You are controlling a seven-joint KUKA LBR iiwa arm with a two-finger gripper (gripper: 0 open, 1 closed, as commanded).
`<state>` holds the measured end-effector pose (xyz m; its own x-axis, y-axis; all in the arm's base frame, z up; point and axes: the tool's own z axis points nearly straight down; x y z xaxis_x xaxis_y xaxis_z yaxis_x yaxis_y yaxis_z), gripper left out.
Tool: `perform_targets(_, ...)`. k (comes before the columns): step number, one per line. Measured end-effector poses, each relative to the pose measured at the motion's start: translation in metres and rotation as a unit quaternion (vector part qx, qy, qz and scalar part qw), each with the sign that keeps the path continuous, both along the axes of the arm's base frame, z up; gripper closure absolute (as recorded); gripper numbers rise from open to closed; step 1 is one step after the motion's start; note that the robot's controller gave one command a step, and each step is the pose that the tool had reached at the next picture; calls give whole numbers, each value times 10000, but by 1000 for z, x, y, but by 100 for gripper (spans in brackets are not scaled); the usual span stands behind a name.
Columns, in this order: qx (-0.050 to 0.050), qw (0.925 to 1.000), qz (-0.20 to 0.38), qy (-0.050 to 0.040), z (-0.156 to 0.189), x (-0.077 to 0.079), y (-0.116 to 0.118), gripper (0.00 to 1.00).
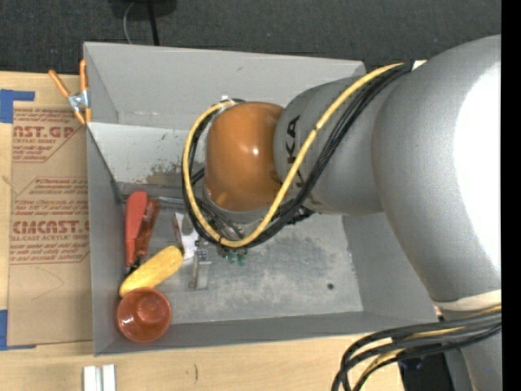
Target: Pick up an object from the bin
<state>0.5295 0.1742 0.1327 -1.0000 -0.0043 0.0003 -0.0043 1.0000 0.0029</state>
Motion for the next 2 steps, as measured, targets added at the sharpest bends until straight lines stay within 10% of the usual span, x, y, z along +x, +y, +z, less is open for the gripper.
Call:
perform_targets(1,8,9928,-1195,-16,-16,8,23,0)
perform_targets(2,-25,9909,1347,-10,-63,-20,65,100)
